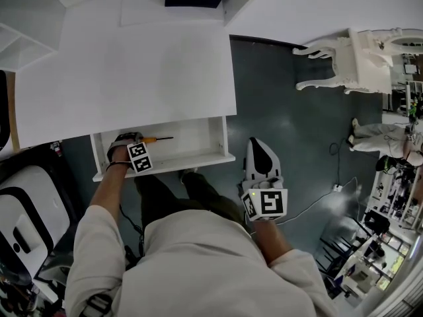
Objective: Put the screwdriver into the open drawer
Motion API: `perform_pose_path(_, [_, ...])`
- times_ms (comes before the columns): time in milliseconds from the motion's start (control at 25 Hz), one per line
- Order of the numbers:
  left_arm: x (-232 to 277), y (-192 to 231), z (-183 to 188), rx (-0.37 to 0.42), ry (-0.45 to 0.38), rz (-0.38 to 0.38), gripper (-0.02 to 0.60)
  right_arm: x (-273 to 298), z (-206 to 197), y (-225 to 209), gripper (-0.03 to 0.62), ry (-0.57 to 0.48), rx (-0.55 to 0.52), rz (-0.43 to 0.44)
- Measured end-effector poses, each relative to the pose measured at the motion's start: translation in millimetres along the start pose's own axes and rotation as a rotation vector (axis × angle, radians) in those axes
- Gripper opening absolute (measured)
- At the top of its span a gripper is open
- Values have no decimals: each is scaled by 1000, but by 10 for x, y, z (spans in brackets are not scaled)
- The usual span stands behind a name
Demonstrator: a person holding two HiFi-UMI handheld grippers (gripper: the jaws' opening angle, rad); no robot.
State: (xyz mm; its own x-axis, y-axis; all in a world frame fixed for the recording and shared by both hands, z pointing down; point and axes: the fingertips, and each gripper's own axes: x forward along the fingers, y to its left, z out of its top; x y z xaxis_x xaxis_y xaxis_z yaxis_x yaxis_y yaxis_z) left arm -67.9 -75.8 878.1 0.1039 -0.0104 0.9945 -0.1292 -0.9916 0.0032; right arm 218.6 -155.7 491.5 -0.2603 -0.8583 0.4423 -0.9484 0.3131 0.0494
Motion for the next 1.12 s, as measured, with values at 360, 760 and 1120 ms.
perform_pose_path(360, [-94, -14, -1, -27, -18, 3, 137, 17, 28, 32, 5, -5, 2, 19])
perform_pose_path(760, [-392, 116, 55, -107, -74, 59, 137, 47, 115, 115, 3, -26, 3, 51])
perform_pose_path(1120, [-971, 255, 189, -254, -206, 139, 137, 98, 276, 283, 3, -73, 6, 111])
